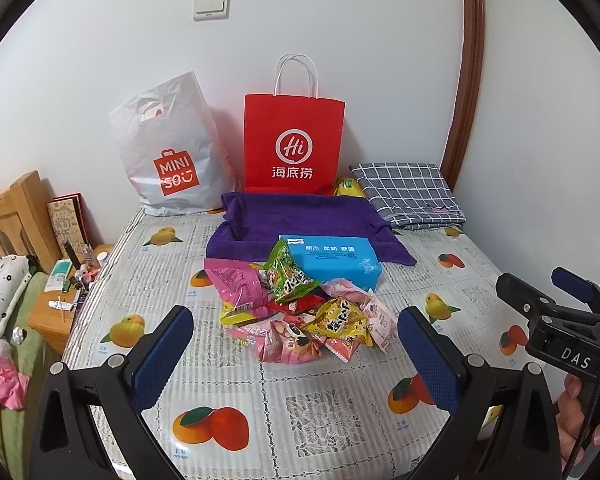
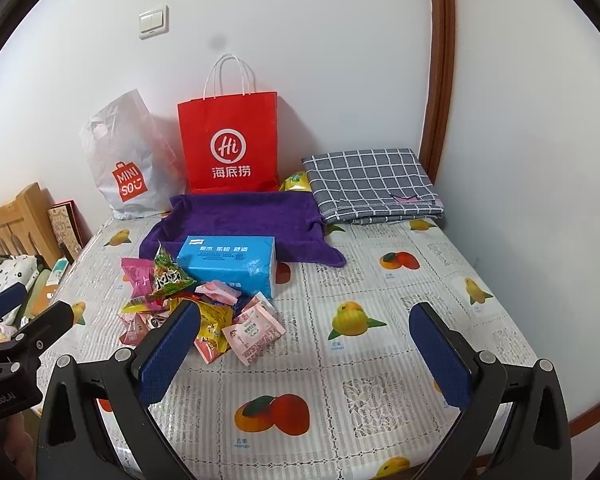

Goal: Organize snacks

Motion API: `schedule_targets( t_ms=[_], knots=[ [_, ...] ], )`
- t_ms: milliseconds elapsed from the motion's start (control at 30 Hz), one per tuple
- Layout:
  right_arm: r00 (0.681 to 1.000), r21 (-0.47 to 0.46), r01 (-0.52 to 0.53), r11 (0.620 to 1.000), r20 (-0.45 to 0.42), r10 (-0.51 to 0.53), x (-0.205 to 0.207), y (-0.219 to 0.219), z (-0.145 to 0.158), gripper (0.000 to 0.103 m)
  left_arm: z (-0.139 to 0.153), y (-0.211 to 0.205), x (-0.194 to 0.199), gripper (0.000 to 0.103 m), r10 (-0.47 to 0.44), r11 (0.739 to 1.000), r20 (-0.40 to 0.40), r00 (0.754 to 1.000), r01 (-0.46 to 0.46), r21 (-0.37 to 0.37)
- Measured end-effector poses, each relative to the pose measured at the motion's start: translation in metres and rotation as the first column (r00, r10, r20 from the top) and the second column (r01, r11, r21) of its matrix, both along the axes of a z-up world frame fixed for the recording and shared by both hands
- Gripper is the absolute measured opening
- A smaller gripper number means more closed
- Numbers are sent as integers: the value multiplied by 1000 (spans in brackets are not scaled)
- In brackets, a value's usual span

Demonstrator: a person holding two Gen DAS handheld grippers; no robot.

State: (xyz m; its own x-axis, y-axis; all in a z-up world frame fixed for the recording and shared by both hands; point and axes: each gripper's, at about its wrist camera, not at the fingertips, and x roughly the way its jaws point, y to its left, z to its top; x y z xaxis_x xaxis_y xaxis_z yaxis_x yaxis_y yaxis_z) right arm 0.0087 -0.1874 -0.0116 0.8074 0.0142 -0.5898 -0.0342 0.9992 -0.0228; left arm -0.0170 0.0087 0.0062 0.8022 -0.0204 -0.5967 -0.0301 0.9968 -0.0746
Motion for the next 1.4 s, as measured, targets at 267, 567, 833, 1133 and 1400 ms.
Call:
schedule_targets(
  t_ms=[267,567,833,1133,1400],
  knots=[
    [1000,3,2,1000,7,-2,-3,0,1,103,0,-4,-1,103,-5,1000,3,1000,5,7],
    [1000,16,3,1000,8,-3,-3,-3,1,103,0,-4,-1,103,-7,1000,6,1000,7,10],
    [1000,23,6,1000,22,-6,-7,-4,1,103,0,-7,-2,103,-9,1000,10,1000,9,10],
    [1000,27,6,1000,24,-7,-8,-4,1,103,1,-7,-3,103,-3,1000,12,1000,3,9],
    [1000,24,9,1000,27,-10,-7,-4,1,103,1,-7,-2,103,-3,1000,14,1000,3,9]
  ],
)
